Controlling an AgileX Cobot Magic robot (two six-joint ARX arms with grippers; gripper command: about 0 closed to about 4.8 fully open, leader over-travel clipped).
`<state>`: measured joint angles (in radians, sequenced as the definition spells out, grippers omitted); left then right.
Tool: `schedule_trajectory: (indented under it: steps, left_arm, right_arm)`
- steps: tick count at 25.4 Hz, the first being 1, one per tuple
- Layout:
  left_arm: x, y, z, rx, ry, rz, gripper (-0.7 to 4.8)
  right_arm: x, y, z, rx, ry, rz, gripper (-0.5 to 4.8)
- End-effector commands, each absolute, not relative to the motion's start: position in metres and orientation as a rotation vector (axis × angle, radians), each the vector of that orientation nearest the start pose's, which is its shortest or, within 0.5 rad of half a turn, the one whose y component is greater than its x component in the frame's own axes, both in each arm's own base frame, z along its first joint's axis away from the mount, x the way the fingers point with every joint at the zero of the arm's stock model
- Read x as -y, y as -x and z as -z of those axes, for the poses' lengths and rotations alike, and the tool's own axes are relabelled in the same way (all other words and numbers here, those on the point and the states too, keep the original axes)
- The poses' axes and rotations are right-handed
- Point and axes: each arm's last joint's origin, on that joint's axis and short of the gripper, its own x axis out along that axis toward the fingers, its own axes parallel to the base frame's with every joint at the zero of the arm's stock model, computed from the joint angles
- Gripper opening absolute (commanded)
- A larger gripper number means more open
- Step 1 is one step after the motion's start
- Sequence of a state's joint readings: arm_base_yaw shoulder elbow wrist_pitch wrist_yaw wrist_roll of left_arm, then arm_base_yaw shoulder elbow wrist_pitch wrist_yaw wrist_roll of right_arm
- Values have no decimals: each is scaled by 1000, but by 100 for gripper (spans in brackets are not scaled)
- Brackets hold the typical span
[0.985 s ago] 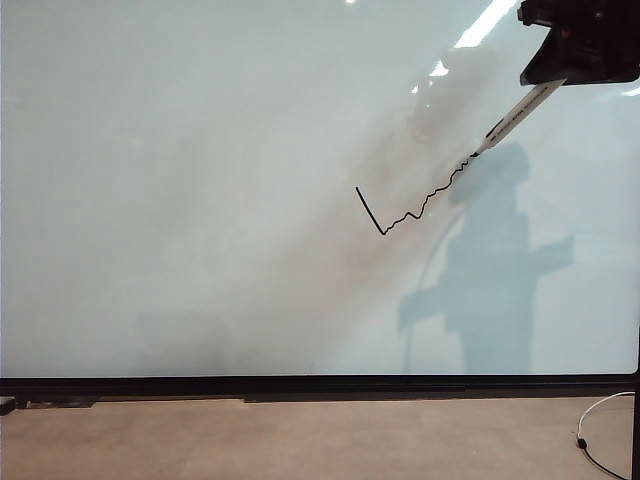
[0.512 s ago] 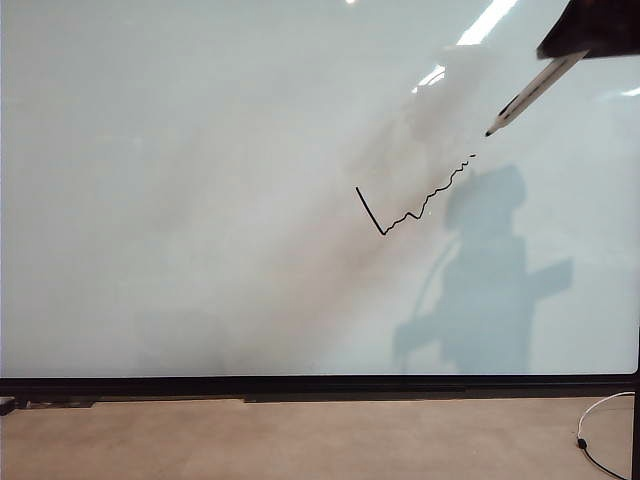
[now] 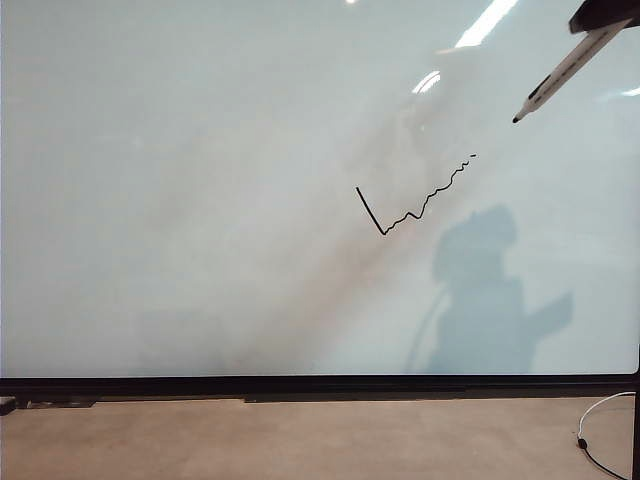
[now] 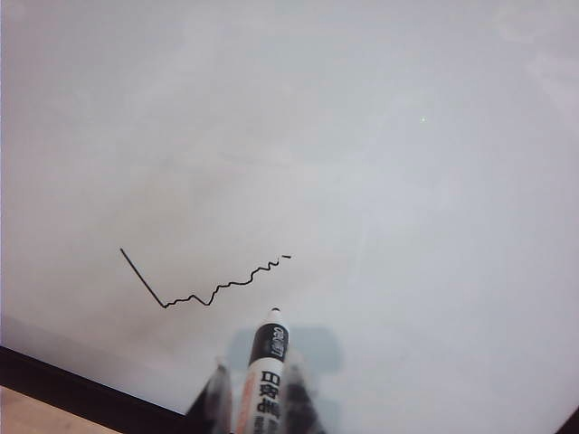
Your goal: Pick up the pen on the shelf to the right of the whiteboard and draw a check mark.
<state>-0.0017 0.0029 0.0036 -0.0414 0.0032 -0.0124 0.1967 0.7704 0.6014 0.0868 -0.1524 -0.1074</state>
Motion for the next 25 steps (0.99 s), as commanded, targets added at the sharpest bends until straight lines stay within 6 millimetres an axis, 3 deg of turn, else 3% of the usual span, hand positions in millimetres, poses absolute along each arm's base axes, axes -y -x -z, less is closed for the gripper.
schedule_trajectory:
  steps: [1,17,25]
  left_arm:
    - [0,-97,-163,-25,8,5,-4]
    - [0,-97,-163,-25,8,5,-4]
    - [0,-97,-163,-25,8,6,-4]
  right_arm:
    - [-37,-164,-295,-11,112,-345,-7]
    - [-22,-107,-256,105,108,-265,-7]
    - [-18,-91,-250,109,105,-210,-7]
